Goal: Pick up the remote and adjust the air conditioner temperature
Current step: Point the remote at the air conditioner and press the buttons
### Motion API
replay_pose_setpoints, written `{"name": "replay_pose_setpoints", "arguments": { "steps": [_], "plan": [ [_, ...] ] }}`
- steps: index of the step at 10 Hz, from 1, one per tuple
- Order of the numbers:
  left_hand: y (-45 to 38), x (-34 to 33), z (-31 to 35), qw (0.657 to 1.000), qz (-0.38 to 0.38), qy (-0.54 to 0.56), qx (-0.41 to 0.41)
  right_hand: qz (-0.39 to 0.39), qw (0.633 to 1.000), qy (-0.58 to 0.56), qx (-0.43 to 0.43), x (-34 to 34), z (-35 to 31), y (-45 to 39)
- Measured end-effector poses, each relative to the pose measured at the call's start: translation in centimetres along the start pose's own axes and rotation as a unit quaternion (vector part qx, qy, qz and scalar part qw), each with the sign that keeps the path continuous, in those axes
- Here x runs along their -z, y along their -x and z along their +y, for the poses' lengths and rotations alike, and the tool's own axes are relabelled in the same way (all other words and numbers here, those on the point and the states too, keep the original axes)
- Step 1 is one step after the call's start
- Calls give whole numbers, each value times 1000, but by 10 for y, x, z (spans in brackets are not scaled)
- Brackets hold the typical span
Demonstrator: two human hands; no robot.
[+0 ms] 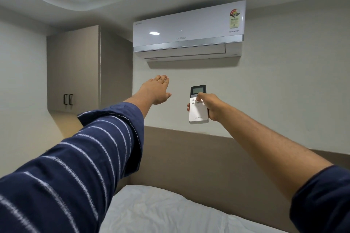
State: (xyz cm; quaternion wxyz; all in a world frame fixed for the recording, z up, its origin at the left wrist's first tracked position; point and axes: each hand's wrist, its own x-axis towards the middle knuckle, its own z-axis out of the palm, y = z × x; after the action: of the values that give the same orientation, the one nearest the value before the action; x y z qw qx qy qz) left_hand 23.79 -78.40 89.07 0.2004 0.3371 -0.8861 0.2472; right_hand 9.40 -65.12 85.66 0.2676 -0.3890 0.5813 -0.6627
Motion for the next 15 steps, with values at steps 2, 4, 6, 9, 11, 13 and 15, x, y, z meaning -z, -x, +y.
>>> {"name": "replay_pose_setpoints", "arguments": {
  "steps": [2, 4, 6, 9, 11, 13, 15],
  "plan": [
    [0, 0, 1, 1000, -1, 2, 4, 3, 1000, -2, -7, 1, 3, 1],
    [-1, -2, 3, 1000, 1, 2, 6, 0, 1000, -3, 2, 4, 2, -1],
    [-4, -2, 6, 1000, 3, 5, 8, 1, 1000, -3, -3, 9, 3, -4],
    [-6, -5, 6, 1000, -1, 0, 7, 5, 1000, -1, -7, 9, 6, -7],
    [-8, -6, 6, 1000, 0, 2, 5, 9, 1000, 0, -6, 10, 7, -8],
    [-9, -8, 6, 1000, 0, -1, 2, 7, 1000, 7, -7, 11, 10, -11],
    [-9, -10, 4, 1000, -5, -2, 3, 19, 1000, 21, 8, 9, 11, -14]
  ]
}}
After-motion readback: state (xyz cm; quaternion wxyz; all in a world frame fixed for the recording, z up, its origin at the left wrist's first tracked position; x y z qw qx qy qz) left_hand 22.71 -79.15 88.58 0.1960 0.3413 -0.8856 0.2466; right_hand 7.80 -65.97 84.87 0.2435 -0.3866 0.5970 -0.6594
